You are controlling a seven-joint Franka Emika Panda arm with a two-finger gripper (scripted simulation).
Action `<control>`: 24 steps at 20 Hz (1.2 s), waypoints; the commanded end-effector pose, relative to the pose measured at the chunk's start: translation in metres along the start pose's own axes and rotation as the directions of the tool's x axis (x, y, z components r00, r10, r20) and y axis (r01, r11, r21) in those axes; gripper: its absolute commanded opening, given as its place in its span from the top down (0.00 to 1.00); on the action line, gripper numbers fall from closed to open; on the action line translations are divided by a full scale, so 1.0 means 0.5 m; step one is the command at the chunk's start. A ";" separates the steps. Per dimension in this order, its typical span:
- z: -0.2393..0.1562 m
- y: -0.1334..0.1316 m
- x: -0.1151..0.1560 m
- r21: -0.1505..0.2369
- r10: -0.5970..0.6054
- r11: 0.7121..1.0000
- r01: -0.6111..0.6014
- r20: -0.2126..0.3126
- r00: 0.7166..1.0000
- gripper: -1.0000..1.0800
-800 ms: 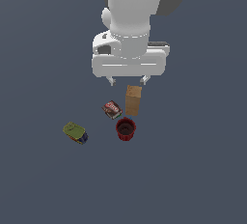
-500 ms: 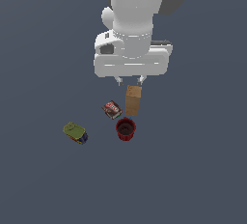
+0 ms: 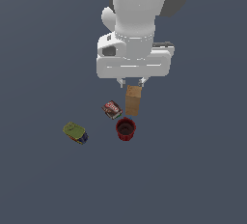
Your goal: Pick up a designated object from a clutter of objects.
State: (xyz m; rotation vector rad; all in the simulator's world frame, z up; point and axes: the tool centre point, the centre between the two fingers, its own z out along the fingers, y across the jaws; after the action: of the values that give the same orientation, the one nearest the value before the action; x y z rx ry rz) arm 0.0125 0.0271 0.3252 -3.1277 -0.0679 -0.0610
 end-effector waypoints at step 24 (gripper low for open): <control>0.364 0.072 -0.003 0.092 0.631 0.772 -0.629 0.009 0.776 0.38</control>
State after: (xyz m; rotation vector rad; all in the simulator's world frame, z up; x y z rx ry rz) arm 0.0214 -0.0034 0.1532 -2.8960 0.8845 -0.0766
